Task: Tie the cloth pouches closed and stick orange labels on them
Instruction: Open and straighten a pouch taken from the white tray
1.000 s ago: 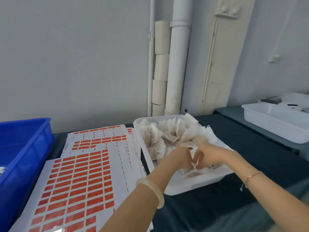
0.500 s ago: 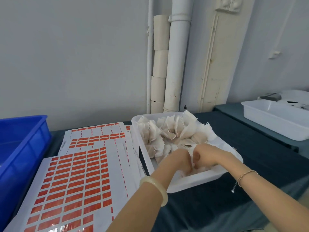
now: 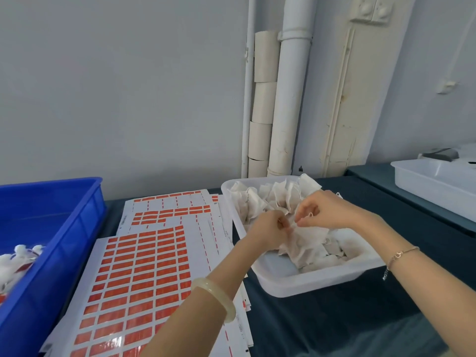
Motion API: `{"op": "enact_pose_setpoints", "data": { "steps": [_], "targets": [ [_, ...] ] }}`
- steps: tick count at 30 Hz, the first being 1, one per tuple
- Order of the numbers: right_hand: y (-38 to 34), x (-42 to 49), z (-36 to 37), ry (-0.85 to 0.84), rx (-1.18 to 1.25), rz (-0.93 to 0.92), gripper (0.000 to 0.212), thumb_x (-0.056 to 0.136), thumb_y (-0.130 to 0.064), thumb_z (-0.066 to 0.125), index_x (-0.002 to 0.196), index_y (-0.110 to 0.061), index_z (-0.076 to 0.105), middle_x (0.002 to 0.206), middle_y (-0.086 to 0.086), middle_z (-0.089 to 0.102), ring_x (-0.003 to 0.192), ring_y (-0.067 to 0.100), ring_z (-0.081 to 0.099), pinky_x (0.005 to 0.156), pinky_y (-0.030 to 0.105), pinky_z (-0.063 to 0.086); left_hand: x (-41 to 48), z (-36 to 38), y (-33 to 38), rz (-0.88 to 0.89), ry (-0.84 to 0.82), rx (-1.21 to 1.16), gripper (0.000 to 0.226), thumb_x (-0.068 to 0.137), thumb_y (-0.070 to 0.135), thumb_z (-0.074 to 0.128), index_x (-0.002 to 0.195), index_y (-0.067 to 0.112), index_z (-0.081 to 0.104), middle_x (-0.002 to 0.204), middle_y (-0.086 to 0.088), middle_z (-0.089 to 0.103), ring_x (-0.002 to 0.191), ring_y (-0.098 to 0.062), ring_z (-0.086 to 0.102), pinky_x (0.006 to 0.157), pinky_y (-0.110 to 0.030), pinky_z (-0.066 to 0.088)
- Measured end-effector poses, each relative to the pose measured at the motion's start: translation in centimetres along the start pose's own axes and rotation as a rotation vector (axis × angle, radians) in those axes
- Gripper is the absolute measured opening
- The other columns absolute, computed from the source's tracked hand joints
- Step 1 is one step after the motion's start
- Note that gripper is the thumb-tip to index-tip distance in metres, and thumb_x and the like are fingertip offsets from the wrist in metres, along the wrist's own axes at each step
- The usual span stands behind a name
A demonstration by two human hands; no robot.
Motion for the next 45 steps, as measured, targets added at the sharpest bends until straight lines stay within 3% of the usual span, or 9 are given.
{"op": "enact_pose_setpoints", "data": {
  "steps": [5,10,15,19,29,35,39,42,45],
  "targets": [
    [0.5,-0.2,2.7,-0.148,-0.026,0.045,0.012,0.079,-0.024,0.074,0.079,-0.035,0.07,0.092,-0.002,0.069,0.082,0.017,0.066,0.074,0.032,0.057,-0.8,1.3,-0.3,0.003,-0.087,0.081,0.016,0.09,0.018,0.057,0.103,0.011,0.064,0.105,-0.007,0.067,0.097,-0.023,0.061,0.082,-0.03,0.049],
    [1.0,-0.8,3.1,-0.1,-0.074,0.034,0.009,0.081,-0.026,0.074,0.079,-0.033,0.068,0.081,-0.011,0.059,0.066,0.0,0.051,0.056,0.009,0.041,-1.2,1.6,-0.4,-0.007,-0.075,0.082,0.017,0.091,0.017,0.055,0.104,0.01,0.064,0.105,-0.007,0.067,0.098,-0.022,0.061,0.079,-0.026,0.045],
    [-1.2,-0.6,-0.2,0.084,0.069,-0.003,0.005,0.073,-0.026,0.081,0.073,-0.024,0.076,0.077,-0.001,0.072,0.073,0.016,0.065,0.069,0.026,0.055,-2.3,-1.4,-0.1,0.032,0.05,-0.022,0.011,0.09,0.014,0.055,0.095,0.01,0.064,0.092,-0.004,0.067,0.081,-0.016,0.057,0.076,-0.026,0.048],
    [-5.9,-0.5,-1.3,0.082,0.159,-0.12,0.005,0.076,-0.025,0.079,0.076,-0.03,0.076,0.076,-0.017,0.072,0.073,0.002,0.067,0.066,0.009,0.051,-3.7,-5.5,-1.2,0.026,0.168,-0.109,0.007,0.092,0.018,0.057,0.086,0.022,0.057,0.085,0.007,0.061,0.082,-0.013,0.06,0.072,-0.022,0.049],
    [-16.5,1.7,0.9,0.024,0.329,-0.283,0.004,0.075,-0.021,0.081,0.079,-0.021,0.078,0.076,-0.004,0.075,0.073,0.012,0.07,0.07,0.019,0.055,-8.6,-13.3,-5.2,-0.02,0.289,-0.134,0.005,0.095,0.023,0.056,0.099,0.025,0.055,0.097,0.011,0.06,0.09,-0.008,0.06,0.071,-0.01,0.047],
    [-18.9,2.7,6.9,-0.101,0.819,-0.125,0.017,0.073,-0.009,0.081,0.087,-0.001,0.074,0.082,0.014,0.075,0.069,0.019,0.07,0.058,0.021,0.054,-13.9,-13.0,-7.4,0.015,0.204,-0.347,0.044,0.078,0.046,0.067,0.112,0.053,0.041,0.11,0.034,0.049,0.106,-0.001,0.056,0.066,-0.007,0.048],
    [-19.5,2.2,13.3,-0.088,0.93,0.019,0.009,0.078,-0.007,0.076,0.086,-0.005,0.074,0.082,0.009,0.075,0.073,0.02,0.073,0.067,0.031,0.06,-16.9,-11.7,-9.9,0.059,0.25,-0.324,0.091,0.069,0.053,0.076,0.137,0.059,0.015,0.13,0.05,0.027,0.123,0.02,0.034,0.089,0.001,0.039],
    [-19.3,2.1,17.8,-0.07,0.986,0.153,0.008,0.079,-0.009,0.074,0.087,-0.008,0.074,0.083,0.006,0.075,0.076,0.02,0.073,0.075,0.033,0.06,-18.0,-11.3,-12.7,0.026,0.381,-0.262,0.073,0.088,0.026,0.065,0.135,0.056,0.018,0.127,0.059,0.022,0.125,0.026,0.025,0.094,0.003,0.03],
    [-18.9,2.3,21.0,-0.048,1.009,0.201,0.009,0.079,-0.015,0.076,0.087,-0.011,0.075,0.084,0.005,0.075,0.078,0.018,0.072,0.077,0.032,0.06,-18.6,-11.0,-15.7,-0.044,0.446,-0.431,0.049,0.095,0.021,0.049,0.13,0.05,0.031,0.128,0.044,0.04,0.124,0.019,0.038,0.093,-0.004,0.038]
  ]
}}
Point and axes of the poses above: each hand's wrist, its own x-axis towards the middle knuckle, its own z-axis out of the palm, y = z × x, the point moved 9 cm from there along x, towards the middle knuckle
